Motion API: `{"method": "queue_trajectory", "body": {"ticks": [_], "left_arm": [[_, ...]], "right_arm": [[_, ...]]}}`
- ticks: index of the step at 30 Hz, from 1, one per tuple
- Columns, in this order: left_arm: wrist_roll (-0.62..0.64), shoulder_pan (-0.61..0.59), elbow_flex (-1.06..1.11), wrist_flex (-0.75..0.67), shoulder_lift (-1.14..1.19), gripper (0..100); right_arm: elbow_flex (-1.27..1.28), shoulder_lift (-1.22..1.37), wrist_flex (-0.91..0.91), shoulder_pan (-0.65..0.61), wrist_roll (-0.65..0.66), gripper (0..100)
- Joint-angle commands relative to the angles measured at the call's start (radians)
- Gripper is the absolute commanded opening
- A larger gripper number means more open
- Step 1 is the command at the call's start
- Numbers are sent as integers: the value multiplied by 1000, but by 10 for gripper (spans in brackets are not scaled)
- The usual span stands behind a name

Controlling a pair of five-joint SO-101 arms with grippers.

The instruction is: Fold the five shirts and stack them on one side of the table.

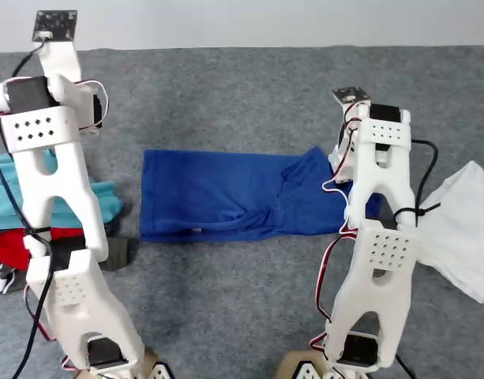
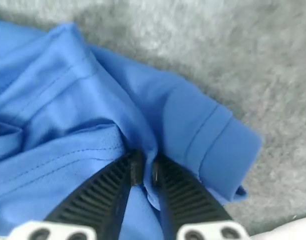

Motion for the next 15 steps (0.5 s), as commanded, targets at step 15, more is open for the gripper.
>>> {"method": "queue_trajectory", "body": {"ticks": [15], "left_arm": [[-51, -2, -5, 23, -71, 6]], "right_arm": [[-9, -88, 105, 24, 31, 13]]}}
